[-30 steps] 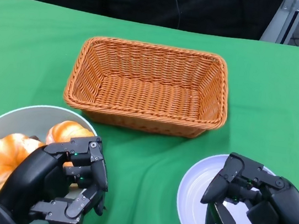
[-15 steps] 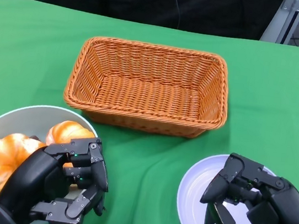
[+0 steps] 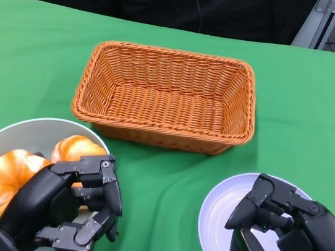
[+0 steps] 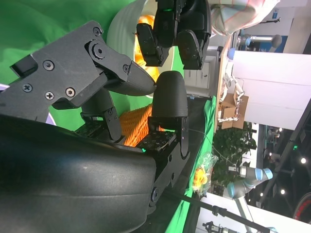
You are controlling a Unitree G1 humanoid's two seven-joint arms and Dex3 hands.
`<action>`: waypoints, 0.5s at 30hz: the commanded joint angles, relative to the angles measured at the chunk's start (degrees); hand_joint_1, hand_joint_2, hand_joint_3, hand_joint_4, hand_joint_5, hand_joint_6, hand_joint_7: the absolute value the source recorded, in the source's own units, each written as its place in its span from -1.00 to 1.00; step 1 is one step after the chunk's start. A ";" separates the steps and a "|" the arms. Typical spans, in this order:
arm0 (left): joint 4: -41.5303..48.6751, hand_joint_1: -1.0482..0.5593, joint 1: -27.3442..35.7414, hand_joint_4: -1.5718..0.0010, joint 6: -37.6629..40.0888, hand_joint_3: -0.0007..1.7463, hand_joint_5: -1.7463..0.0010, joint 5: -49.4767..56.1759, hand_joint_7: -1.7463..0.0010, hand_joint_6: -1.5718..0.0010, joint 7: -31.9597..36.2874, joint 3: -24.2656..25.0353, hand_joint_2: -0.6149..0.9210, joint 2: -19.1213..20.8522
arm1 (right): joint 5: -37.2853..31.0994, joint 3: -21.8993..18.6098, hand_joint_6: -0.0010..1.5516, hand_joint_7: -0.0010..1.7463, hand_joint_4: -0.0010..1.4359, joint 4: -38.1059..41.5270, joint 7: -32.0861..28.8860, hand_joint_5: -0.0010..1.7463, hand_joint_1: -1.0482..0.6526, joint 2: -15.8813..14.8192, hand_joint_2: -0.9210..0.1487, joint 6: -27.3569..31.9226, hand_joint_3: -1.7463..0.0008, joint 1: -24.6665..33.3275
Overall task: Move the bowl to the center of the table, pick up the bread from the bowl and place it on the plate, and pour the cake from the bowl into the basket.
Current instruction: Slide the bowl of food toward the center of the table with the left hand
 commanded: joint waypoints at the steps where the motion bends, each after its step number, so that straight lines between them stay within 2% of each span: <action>1: -0.85 0.21 0.09 0.00 -0.30 0.26 -0.84 -0.23 -0.61 0.05 0.47 1.21 0.53 0.65 | 0.04 -0.51 -0.15 0.60 0.00 0.59 -0.53 0.91 0.06 -0.15 -0.35 -0.79 -0.24 0.29; 3: -1.55 0.20 0.03 -0.01 -0.73 0.23 -0.83 -0.10 -0.61 0.05 0.82 1.70 0.55 0.60 | 0.06 -0.52 -0.14 0.60 0.00 0.85 -0.58 0.91 0.06 -0.09 -0.35 -0.97 -0.24 0.18; 6: -4.75 0.15 -0.05 0.05 -0.04 0.09 -0.73 -0.44 -0.41 0.05 2.31 2.89 0.58 0.68 | -0.27 -0.59 -0.15 0.60 0.00 1.34 -0.92 0.90 0.07 -0.04 -0.36 -1.41 -0.24 0.04; 8: -6.33 0.03 -0.17 0.08 0.58 -0.10 -0.62 -0.68 -0.19 0.01 2.71 3.43 0.63 0.96 | -0.23 -0.56 -0.15 0.60 0.00 1.47 -1.02 0.90 0.07 -0.01 -0.36 -1.50 -0.24 -0.04; 11: -7.98 -0.04 -0.55 0.10 0.87 -0.29 -0.51 -0.65 0.00 -0.02 3.17 4.31 0.70 1.31 | -0.33 -0.49 -0.15 0.60 0.00 1.65 -1.18 0.90 0.07 0.01 -0.36 -1.55 -0.24 -0.20; 12: -8.56 -0.09 -0.80 0.11 0.91 -0.41 -0.41 -0.76 0.13 -0.02 3.42 4.82 0.75 1.45 | -0.57 -0.46 -0.15 0.60 0.00 1.74 -1.31 0.90 0.07 0.03 -0.36 -1.69 -0.24 -0.29; 13: -8.95 -0.14 -0.95 0.12 0.99 -0.61 -0.31 -0.85 0.31 -0.06 3.60 5.16 0.85 1.54 | -0.74 -0.43 -0.15 0.60 0.00 1.82 -1.41 0.90 0.07 0.03 -0.36 -1.80 -0.24 -0.35; 15: -9.45 -0.19 -1.44 0.16 0.84 -0.77 -0.23 -0.82 0.47 -0.04 4.34 6.13 0.93 1.55 | -0.49 -0.36 -0.15 0.61 0.00 1.92 -1.39 0.90 0.07 0.07 -0.36 -1.77 -0.24 -0.45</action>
